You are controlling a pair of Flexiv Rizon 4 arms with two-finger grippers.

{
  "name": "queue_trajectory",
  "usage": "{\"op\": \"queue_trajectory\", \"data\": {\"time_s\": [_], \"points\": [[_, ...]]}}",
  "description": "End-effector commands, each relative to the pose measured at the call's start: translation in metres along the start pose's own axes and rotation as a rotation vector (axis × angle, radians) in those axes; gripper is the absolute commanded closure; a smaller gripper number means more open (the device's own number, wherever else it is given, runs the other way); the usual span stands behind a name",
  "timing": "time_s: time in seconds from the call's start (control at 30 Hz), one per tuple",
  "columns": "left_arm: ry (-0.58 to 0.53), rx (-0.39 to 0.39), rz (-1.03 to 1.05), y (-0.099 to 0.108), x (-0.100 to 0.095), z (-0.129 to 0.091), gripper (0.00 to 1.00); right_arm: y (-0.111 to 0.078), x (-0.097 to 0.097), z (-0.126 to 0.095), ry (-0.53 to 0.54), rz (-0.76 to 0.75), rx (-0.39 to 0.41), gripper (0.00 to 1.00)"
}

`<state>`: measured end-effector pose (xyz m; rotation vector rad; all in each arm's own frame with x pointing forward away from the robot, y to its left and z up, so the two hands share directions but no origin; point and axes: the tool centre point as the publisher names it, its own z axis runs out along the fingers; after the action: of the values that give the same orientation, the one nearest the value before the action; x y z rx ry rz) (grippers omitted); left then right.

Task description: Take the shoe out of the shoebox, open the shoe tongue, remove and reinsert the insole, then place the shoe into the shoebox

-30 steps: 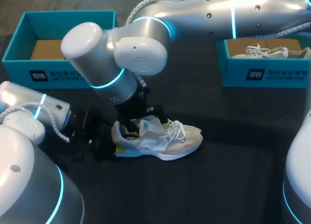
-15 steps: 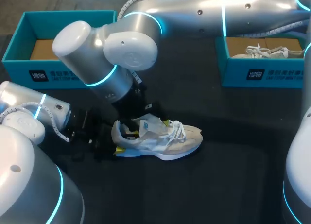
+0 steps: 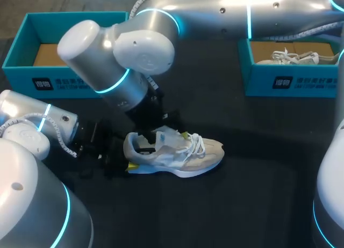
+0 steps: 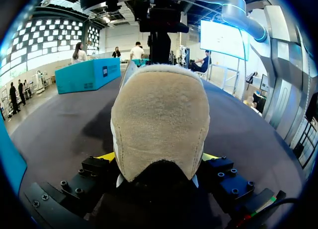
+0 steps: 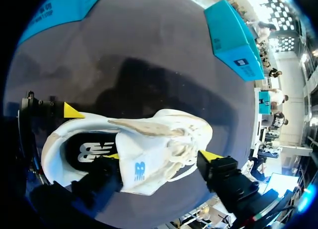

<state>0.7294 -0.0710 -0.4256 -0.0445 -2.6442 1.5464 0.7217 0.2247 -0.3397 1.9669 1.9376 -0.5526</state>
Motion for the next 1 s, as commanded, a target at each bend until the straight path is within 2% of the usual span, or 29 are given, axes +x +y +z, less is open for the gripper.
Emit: {"op": "queue_trajectory", "data": {"time_s": [0.03, 0.3, 0.43, 0.57, 0.67, 0.7, 1.0], "points": [[0.001, -0.003, -0.001, 0.002, -0.002, 0.003, 1.0, -0.005, -0.005, -0.003, 0.003, 0.208, -0.008, 0.55], [0.001, -0.003, -0.001, 0.002, -0.002, 0.003, 1.0, -0.003, -0.014, -0.007, 0.01, 0.232, -0.013, 0.62], [0.001, -0.003, -0.001, 0.002, -0.002, 0.003, 1.0, -0.004, -0.019, -0.008, 0.028, 0.25, -0.014, 0.7], [0.001, -0.003, -0.001, 0.002, -0.002, 0.003, 1.0, -0.005, -0.024, -0.006, 0.068, 0.265, -0.013, 0.82], [0.001, -0.003, -0.001, 0.002, -0.002, 0.003, 1.0, -0.005, -0.027, -0.005, 0.082, 0.277, -0.014, 0.98], [0.001, -0.003, -0.001, 0.002, -0.002, 0.003, 1.0, -0.006, -0.028, -0.005, 0.085, 0.283, -0.015, 1.0], [0.001, -0.003, -0.001, 0.002, -0.002, 0.003, 1.0, -0.008, -0.037, -0.001, 0.158, 0.32, -0.017, 1.0]]}}
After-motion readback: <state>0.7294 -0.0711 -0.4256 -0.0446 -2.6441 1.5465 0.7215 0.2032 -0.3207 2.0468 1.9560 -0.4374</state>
